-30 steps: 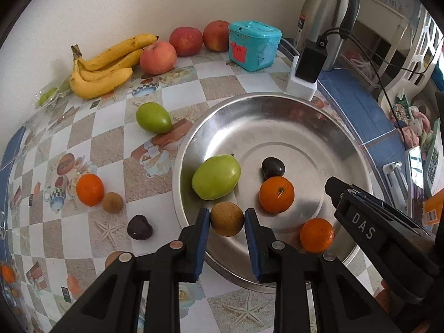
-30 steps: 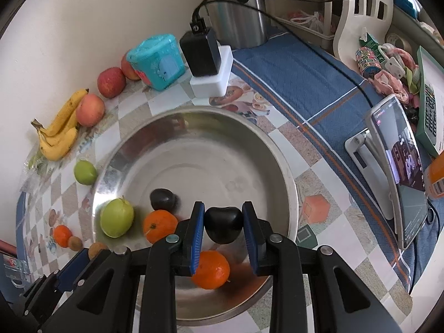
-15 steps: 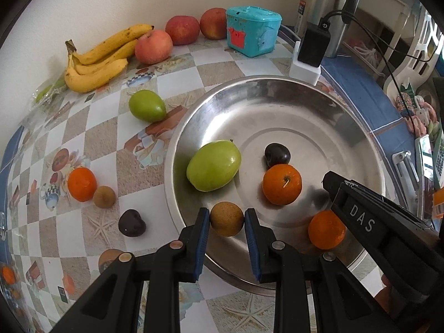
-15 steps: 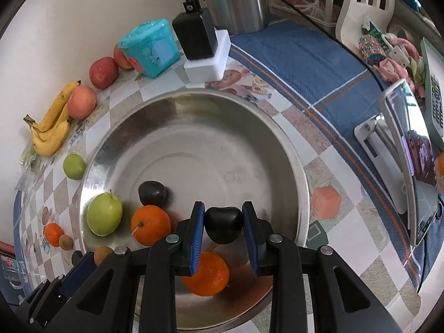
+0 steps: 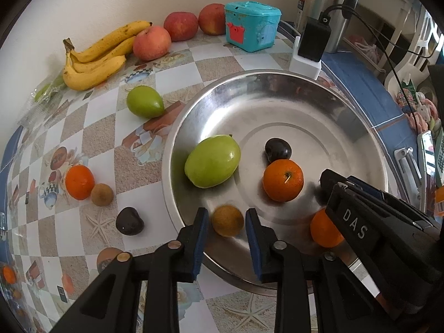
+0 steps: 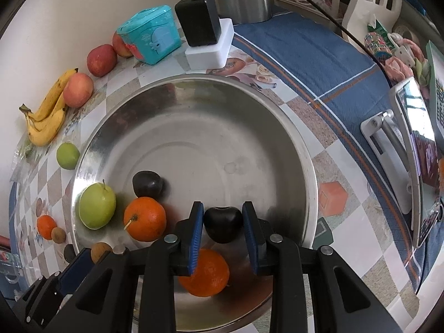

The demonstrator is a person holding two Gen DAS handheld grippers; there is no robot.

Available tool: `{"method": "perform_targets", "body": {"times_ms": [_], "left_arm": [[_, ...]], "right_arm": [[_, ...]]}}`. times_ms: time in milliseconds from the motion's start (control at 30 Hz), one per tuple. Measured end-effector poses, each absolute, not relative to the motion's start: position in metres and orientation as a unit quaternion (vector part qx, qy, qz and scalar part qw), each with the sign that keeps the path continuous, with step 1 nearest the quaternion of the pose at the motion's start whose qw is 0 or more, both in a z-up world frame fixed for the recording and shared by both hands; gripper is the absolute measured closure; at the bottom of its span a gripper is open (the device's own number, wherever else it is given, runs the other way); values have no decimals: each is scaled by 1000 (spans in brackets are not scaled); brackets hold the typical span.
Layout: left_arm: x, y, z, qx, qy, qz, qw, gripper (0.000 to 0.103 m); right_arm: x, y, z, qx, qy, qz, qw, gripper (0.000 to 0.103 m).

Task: Organize fruits
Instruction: 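Lower both fruits into the steel bowl and open both grippers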

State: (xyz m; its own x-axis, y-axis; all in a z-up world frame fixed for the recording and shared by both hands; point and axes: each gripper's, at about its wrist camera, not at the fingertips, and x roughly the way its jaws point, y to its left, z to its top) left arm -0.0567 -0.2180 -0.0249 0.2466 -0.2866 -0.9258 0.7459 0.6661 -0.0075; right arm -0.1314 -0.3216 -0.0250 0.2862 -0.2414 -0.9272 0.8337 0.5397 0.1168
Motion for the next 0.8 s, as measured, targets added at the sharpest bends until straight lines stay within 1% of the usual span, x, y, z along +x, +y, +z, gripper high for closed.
{"method": "perform_targets", "body": {"times_ms": [100, 167, 233, 300, 367, 433, 467, 500, 633, 733, 800], "left_arm": [[-58, -218, -22, 226, 505, -342, 759, 60], [-58, -218, -20, 226, 503, -343, 760, 60], [-59, -218, -19, 228, 501, -345, 761, 57], [-59, -218, -17, 227, 499, -345, 762, 48], [-59, -218, -16, 226, 498, -348, 762, 45], [-59, -218, -14, 227, 495, -347, 763, 45], [-59, -218, -14, 228, 495, -346, 764, 45], [-59, -217, -14, 228, 495, -346, 764, 45], [-58, -216, -14, 227, 495, -342, 766, 44], [-55, -214, -14, 224, 497, -338, 767, 41], [-52, -212, -13, 221, 499, -334, 769, 41]], "right_arm": [[-129, -320, -22, 301, 477, -360, 743, 73], [-128, -319, -20, 292, 479, -362, 745, 73], [-127, -318, -18, 281, 481, -366, 746, 73], [-127, -317, -16, 275, 483, -366, 747, 73], [-126, -317, -13, 274, 480, -359, 752, 73], [-127, -317, -11, 277, 477, -351, 757, 69], [-127, -317, -9, 277, 476, -350, 758, 62], [-127, -317, -8, 275, 474, -349, 760, 59], [-127, -316, -3, 267, 470, -347, 766, 58], [-128, -315, -1, 261, 467, -346, 770, 57], [-128, -315, 0, 260, 466, -345, 772, 50]]}}
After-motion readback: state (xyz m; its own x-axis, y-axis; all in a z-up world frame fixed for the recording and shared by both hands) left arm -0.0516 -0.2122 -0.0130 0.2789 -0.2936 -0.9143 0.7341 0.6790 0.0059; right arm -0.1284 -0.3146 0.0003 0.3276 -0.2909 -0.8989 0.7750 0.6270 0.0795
